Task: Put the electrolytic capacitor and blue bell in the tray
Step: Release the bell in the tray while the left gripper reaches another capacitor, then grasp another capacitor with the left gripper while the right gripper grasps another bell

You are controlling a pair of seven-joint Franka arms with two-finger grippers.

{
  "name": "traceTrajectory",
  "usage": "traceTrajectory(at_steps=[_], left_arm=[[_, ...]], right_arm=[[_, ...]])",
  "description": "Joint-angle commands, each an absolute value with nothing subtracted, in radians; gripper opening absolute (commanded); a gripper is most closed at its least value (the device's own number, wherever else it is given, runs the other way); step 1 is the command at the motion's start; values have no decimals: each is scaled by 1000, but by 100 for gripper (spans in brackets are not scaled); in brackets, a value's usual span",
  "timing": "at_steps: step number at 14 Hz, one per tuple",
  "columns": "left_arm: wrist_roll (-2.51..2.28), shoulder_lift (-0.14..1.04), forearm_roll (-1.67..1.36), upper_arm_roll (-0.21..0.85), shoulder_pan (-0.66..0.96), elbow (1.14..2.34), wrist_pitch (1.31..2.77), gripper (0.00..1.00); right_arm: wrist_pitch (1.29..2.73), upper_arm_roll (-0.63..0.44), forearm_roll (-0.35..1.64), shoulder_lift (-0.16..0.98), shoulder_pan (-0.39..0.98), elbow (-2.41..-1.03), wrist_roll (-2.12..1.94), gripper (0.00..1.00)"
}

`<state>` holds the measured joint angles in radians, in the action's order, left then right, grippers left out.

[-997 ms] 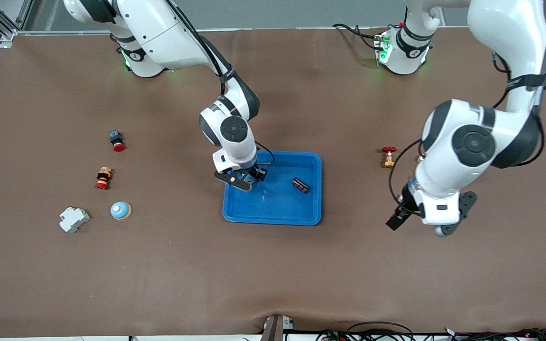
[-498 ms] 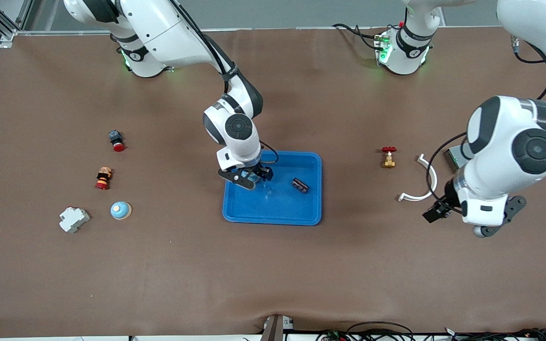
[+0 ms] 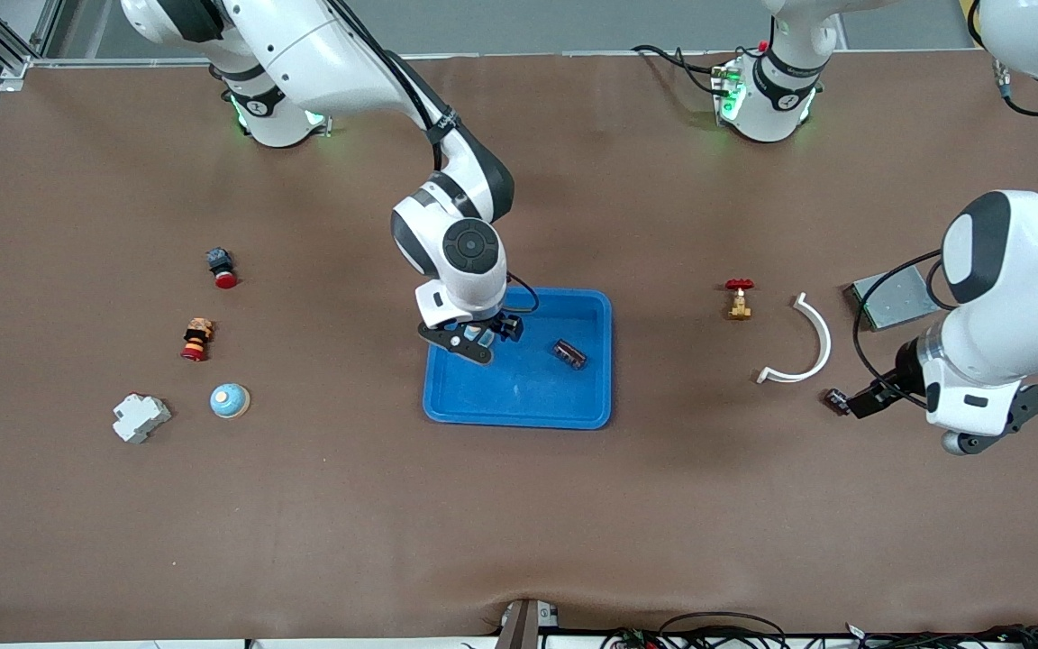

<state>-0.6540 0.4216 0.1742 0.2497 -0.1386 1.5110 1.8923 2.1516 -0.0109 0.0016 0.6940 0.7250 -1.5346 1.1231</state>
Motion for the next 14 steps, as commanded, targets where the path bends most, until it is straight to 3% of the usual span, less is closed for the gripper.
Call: traceTrajectory(at_steps=[1,8,13,14], left_arm=[[-588,400,184,255,-172,1523,1861,100],[-661,511,172,253,-218,1543,1940,100],[-718,563,172,253,-258,1644,2086,100],[-733,566,172,253,-259,1661,2106,96]], right_arm=[[2125,-17,-3,690,697,-1514,1053,100],[2048,-26,-12,591,545,-1548,801,100],[2083,-26,-31,539,450,-1612,657,100],[2114,-26,-31,525,424,-1640,616,100]])
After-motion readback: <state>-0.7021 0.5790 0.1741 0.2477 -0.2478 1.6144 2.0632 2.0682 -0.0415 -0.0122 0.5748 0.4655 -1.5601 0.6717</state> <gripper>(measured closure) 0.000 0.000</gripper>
